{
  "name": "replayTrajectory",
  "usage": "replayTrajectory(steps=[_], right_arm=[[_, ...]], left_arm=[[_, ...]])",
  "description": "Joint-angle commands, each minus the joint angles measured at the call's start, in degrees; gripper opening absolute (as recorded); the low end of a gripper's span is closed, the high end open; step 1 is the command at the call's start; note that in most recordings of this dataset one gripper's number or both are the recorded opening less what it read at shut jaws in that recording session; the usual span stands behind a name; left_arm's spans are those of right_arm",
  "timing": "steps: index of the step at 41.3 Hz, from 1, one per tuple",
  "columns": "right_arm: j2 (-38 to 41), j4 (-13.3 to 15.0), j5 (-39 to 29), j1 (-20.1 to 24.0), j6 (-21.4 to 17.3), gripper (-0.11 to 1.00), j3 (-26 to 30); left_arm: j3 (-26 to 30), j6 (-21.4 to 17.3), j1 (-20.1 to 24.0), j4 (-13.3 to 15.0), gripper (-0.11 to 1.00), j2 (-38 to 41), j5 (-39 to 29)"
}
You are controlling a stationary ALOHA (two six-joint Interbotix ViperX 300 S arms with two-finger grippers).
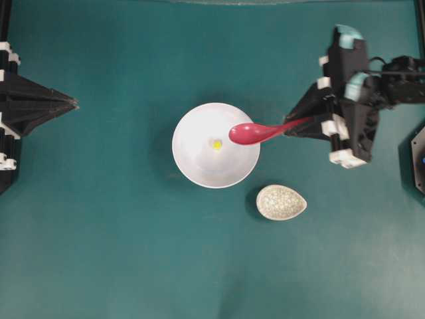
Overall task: Scoop the yellow hexagonal prism block from the bowl with a spoon using the right arm.
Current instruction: 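Lift the spoon and carry it over the white bowl, then lower the spoon into the bowl and scoop under the yellow block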
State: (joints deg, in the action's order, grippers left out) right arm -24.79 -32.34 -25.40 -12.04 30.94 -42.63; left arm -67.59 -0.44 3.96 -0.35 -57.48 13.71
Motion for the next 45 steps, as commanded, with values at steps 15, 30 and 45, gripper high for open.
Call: replayTrajectory(steps=[15, 30, 45], right_arm=[[12.3, 6.8, -12.4, -0.8, -9.8, 0.25, 13.2], [15.4, 15.2, -16.5, 1.2, -16.5, 0.25, 15.6], [19.7, 15.4, -16.5, 2.6, -17.3, 0.25, 17.1]], left_arm=[[1.7, 0.8, -0.6, -0.1, 0.04, 0.2, -2.5], [1.7, 0.8, -2.0, 0.0, 0.04, 0.2, -3.3], [1.7, 0.8, -2.0, -0.1, 0.04, 0.2, -3.3]])
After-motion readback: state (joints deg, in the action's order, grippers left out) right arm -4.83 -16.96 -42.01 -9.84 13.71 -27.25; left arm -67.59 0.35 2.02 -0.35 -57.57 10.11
